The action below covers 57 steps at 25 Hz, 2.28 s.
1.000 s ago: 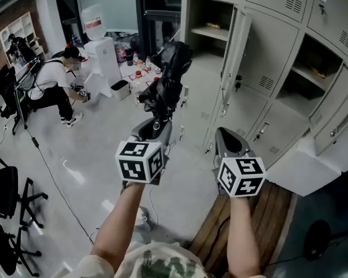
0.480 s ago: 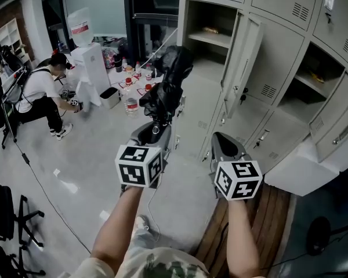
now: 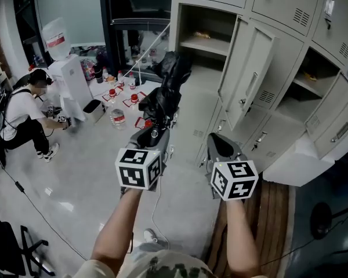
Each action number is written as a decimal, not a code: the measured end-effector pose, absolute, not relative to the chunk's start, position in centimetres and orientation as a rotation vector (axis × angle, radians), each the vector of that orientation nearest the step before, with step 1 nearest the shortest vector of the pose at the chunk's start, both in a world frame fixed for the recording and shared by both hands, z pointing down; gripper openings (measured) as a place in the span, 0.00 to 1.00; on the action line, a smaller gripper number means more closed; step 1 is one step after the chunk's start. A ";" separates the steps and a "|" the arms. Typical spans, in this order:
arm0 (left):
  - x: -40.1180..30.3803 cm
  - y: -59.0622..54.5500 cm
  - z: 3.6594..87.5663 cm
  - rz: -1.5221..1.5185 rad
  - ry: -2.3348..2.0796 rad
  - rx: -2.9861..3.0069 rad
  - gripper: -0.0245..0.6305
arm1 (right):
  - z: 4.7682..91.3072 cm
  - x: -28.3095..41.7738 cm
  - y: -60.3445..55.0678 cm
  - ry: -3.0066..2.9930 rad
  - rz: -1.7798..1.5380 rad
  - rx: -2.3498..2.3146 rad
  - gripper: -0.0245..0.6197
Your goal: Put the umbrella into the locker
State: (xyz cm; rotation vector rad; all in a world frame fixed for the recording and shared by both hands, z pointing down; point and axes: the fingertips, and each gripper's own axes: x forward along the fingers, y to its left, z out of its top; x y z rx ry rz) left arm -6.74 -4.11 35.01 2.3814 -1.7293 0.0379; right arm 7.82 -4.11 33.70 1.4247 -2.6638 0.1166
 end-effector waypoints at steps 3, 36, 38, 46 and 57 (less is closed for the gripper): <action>-7.6 -5.5 34.9 0.049 -1.683 2.410 0.26 | 33.2 6.7 -5.1 -2.642 0.111 1.467 0.03; -9.5 -16.3 38.8 0.221 -1.401 2.548 0.26 | 31.6 1.5 -14.2 -2.588 0.060 1.654 0.03; -9.1 -17.6 39.2 0.240 -1.396 2.546 0.26 | 31.5 1.9 -15.4 -2.589 0.052 1.656 0.03; -6.7 -23.5 40.5 0.315 -1.370 2.543 0.26 | 31.4 3.6 -20.2 -2.590 0.047 1.662 0.03; -4.8 -29.8 43.6 0.445 -1.323 2.523 0.26 | 31.5 5.0 -25.8 -2.581 0.053 1.670 0.03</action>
